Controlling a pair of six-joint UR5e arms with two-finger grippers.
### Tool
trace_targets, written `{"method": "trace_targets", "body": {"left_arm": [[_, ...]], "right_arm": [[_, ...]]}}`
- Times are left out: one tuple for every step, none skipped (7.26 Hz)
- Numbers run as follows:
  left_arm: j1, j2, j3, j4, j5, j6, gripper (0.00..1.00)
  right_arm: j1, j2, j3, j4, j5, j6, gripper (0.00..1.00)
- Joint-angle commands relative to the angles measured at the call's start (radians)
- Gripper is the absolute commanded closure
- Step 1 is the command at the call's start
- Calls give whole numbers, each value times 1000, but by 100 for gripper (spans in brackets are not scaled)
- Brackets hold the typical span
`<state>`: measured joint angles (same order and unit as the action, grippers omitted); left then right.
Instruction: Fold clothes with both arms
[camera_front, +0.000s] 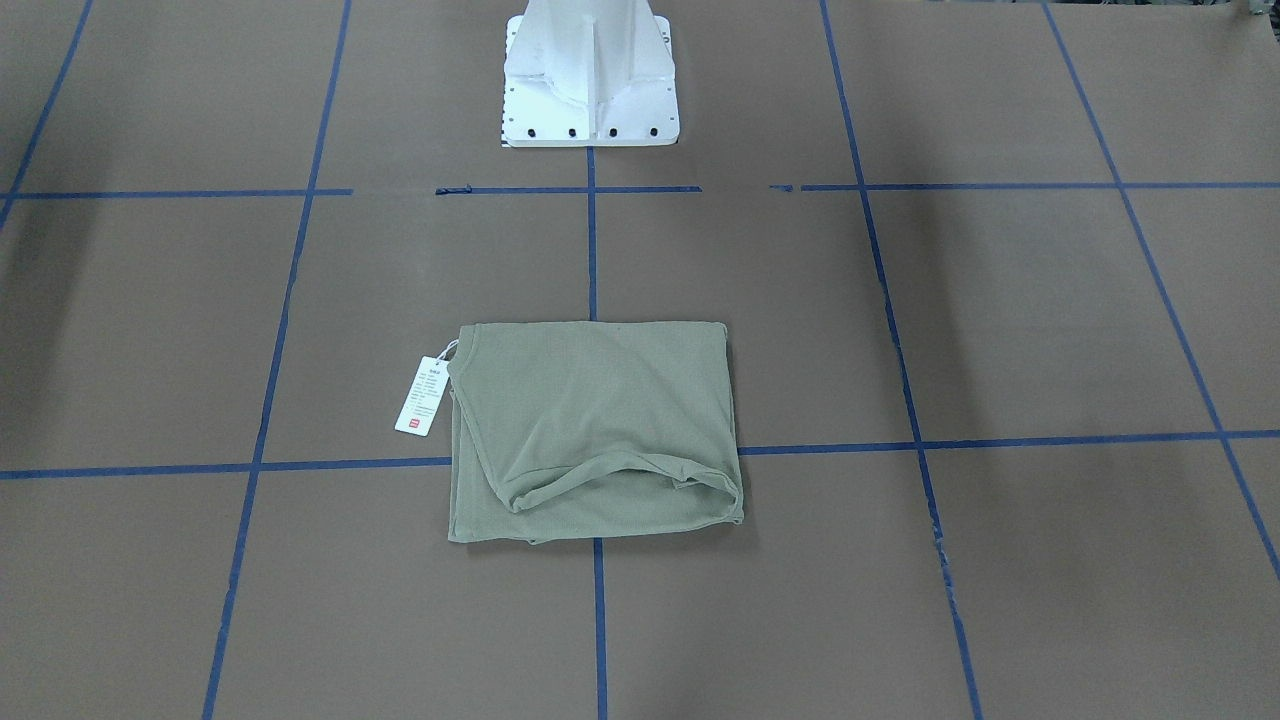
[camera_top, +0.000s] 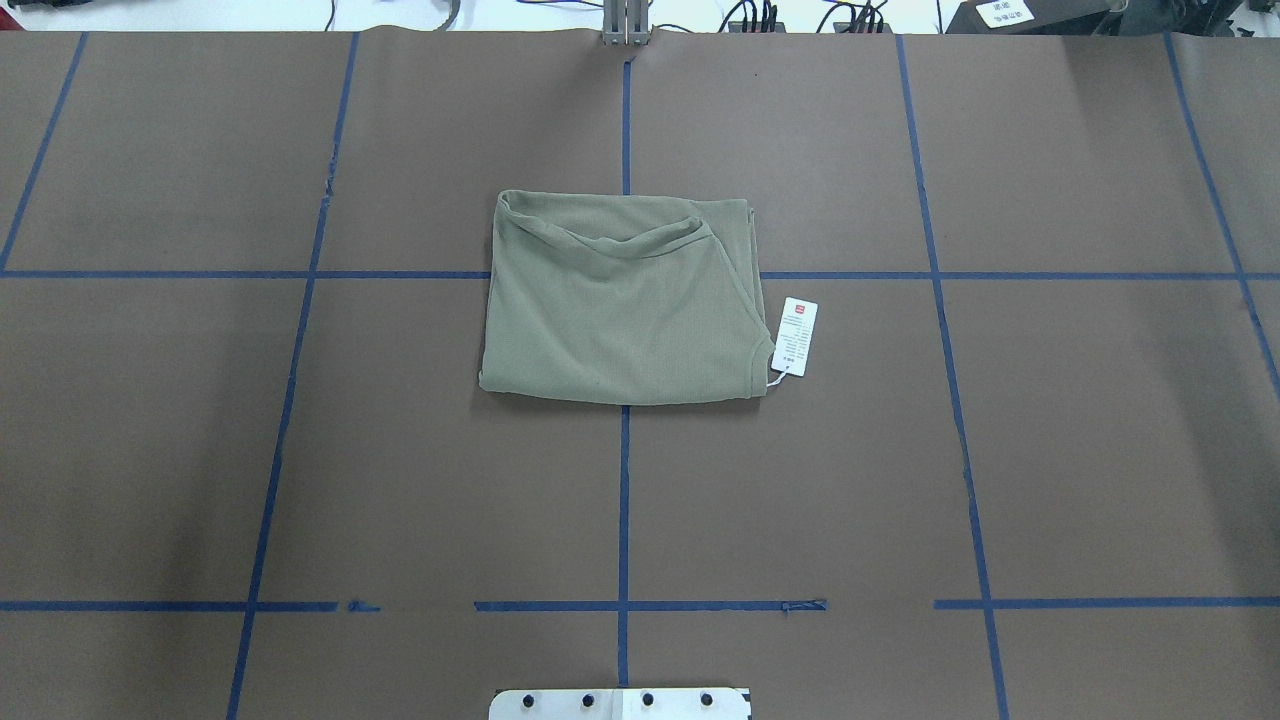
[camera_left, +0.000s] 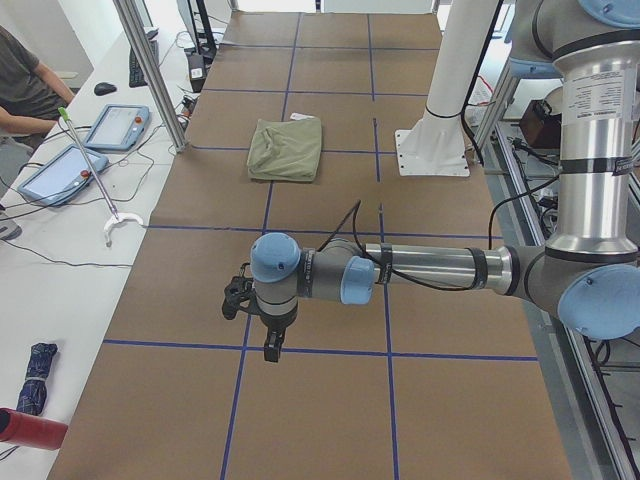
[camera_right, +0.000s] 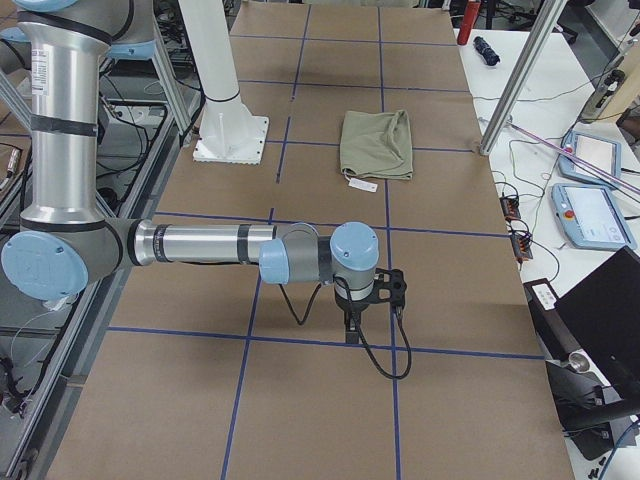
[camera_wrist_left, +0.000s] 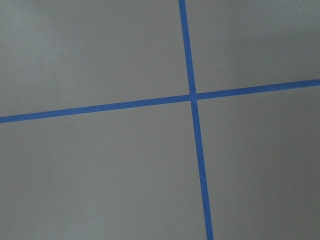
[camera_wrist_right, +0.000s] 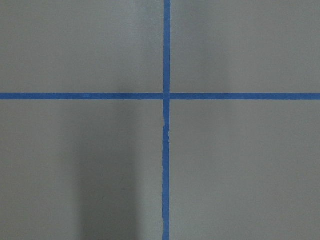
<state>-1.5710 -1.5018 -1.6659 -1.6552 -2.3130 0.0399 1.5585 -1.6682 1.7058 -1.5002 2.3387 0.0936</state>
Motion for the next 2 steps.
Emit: {"method": "trace_targets", "body": {"left_arm": [[0,0,0,0,1,0,0],[0,0,0,0,0,0,0]], "right_arm": [[0,-1,0,2,1,2,0],[0,-1,0,2,1,2,0]]}}
